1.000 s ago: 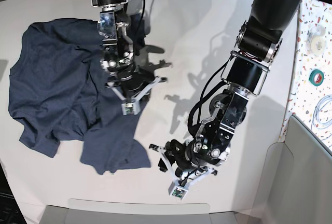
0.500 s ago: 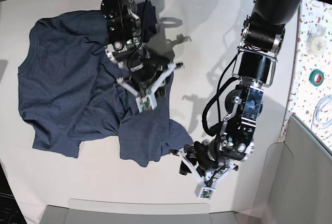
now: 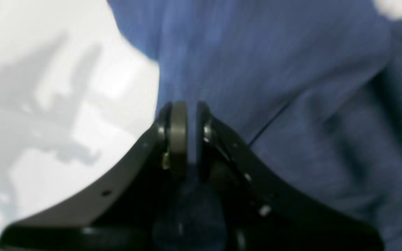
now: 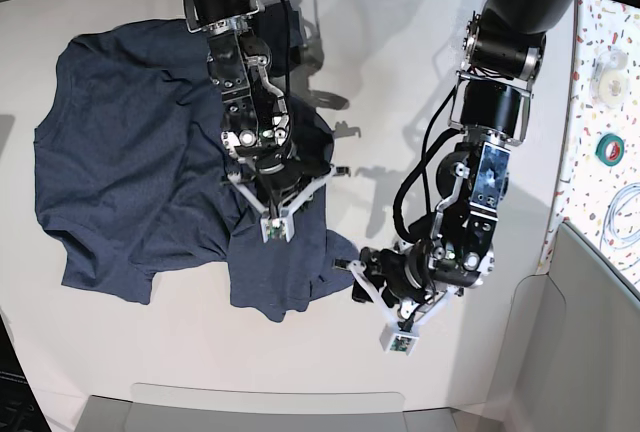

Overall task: Layout the t-shirt on the table in an organized manner, then fold the t-shirt properly
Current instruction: 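Grasp the shirt hem with both grippers close together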

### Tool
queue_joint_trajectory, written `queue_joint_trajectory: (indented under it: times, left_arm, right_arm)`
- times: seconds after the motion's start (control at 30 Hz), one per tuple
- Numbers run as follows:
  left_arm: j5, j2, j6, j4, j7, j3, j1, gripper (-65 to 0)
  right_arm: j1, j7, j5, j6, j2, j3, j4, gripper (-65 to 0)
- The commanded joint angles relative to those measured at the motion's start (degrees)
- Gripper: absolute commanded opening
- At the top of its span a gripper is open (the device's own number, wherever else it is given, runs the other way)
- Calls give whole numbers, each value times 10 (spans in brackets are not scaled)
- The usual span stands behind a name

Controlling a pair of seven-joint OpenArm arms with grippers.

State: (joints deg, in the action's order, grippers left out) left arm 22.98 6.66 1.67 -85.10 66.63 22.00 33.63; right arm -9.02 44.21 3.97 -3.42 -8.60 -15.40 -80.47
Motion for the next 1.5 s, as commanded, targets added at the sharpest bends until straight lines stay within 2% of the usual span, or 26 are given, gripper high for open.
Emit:
queue_joint_trajectory:
  times: [0.0, 0.07, 0.27, 0.53, 0.73, 0.83, 0.97, 1.1, 1.2, 1.4, 1.47]
  left_arm:
    - [8, -20, -15, -11, -11, 8, 19, -396]
    - [8, -37, -29, -11, -10, 26, 13, -395]
    - [5, -69, -31, -8, -15, 75, 11, -395]
    - [4, -70, -31, -7, -31, 75, 10, -395]
    - [4, -76, -30, -7, -36, 73, 15, -395]
    - [4, -80, -29, 6, -63, 77, 15, -395]
    - [3, -98, -29, 98, -113, 78, 22, -395]
    - [3, -99, 25, 208, -159, 84, 55, -395]
    - [3, -97, 51, 260, -199, 119, 69, -372]
    - [3, -94, 61, 277, -220, 140, 74, -363]
    - [3, -79, 62, 277, -221, 138, 84, -363]
  right_arm:
    - [-13, -16, 13, 1, -4, -2, 7, -603]
    - [-14, -16, 30, 2, -4, 1, 34, -603]
    - [5, -16, 50, 3, -4, -8, 46, -603]
    - [54, -13, 65, 4, -4, -32, 30, -603]
    - [59, -13, 66, 4, -4, -83, 40, -603]
    - [56, -13, 66, 4, -4, -110, 66, -603]
    - [49, -13, 66, 4, -4, -144, 83, -603]
    - [49, -13, 66, 4, -4, -156, 83, -603]
    - [49, -13, 66, 4, -4, -156, 83, -603]
    - [49, -13, 66, 4, -4, -160, 83, -603]
    - [49, -13, 66, 4, -4, -160, 83, -603]
